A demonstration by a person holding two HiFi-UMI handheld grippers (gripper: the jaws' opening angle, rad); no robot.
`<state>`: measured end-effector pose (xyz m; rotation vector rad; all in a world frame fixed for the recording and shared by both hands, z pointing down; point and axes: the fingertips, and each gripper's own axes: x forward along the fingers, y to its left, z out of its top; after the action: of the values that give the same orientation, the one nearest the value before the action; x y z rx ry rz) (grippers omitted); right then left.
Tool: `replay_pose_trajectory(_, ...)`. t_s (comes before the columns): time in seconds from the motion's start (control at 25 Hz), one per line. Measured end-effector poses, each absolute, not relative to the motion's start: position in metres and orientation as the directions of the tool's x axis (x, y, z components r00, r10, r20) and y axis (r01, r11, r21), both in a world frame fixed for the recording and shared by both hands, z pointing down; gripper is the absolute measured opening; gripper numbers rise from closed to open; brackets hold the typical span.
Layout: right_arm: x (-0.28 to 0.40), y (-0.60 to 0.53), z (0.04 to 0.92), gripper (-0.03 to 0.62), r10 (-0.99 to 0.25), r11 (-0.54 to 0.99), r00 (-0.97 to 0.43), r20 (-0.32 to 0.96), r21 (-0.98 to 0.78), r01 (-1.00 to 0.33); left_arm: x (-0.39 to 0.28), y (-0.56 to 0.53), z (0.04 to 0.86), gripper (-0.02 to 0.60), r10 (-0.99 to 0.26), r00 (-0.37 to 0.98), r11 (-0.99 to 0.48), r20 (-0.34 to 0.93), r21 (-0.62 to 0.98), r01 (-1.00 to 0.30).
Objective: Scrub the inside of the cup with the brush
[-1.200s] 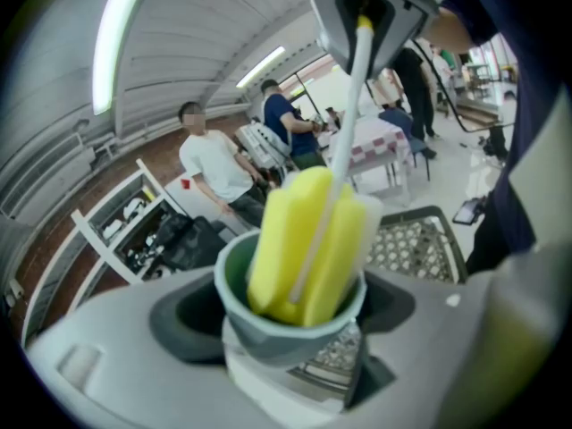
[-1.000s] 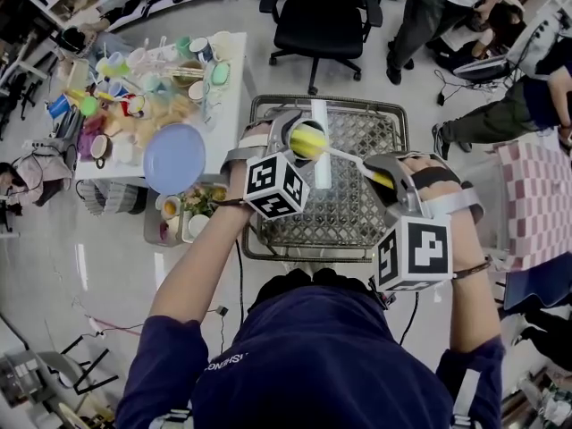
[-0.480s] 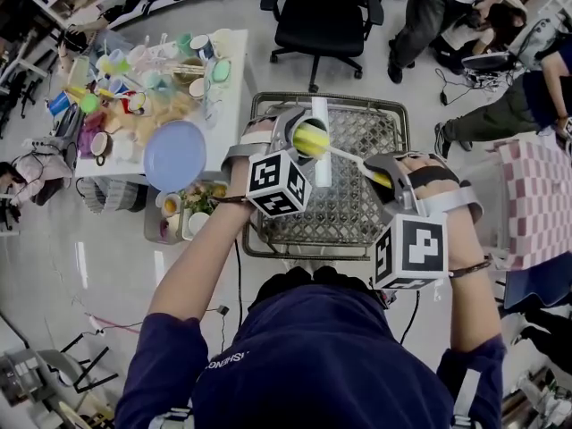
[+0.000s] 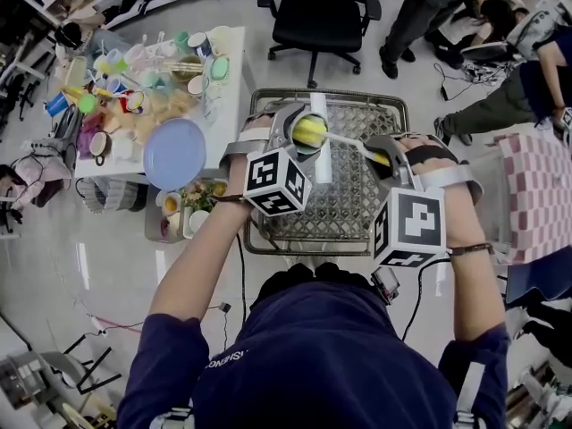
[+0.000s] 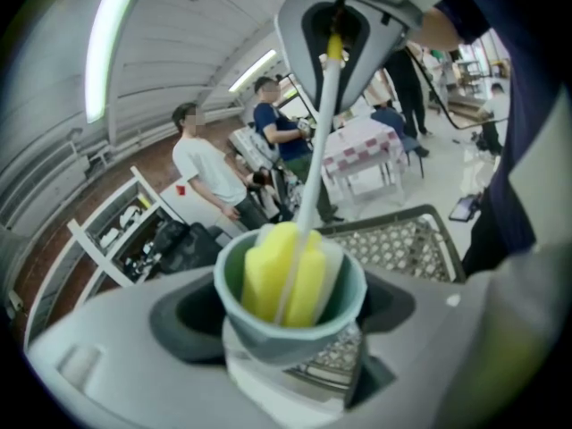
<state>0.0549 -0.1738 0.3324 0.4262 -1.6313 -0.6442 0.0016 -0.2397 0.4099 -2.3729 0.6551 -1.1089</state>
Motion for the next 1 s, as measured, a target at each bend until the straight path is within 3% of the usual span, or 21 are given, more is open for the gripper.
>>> replay_pose_trajectory(0.56, 0.029, -0.175, 0.346, 0.029, -0.603, 0.780, -0.149, 0.784, 0.619, 0.097, 0.008, -0.230, 0.416, 0.400, -0.559, 0.580, -0.803, 0.593, -0.562, -0.199)
replay_pose_trajectory(1.0, 0.039, -0.161, 0.351, 0.029, -0.532, 0.845, -0.240, 0.812, 0.526, -0.095, -0.002, -0.229, 0.421, 0.399, -0.554, 0.586, -0.813, 0.592, -0.534, -0.230)
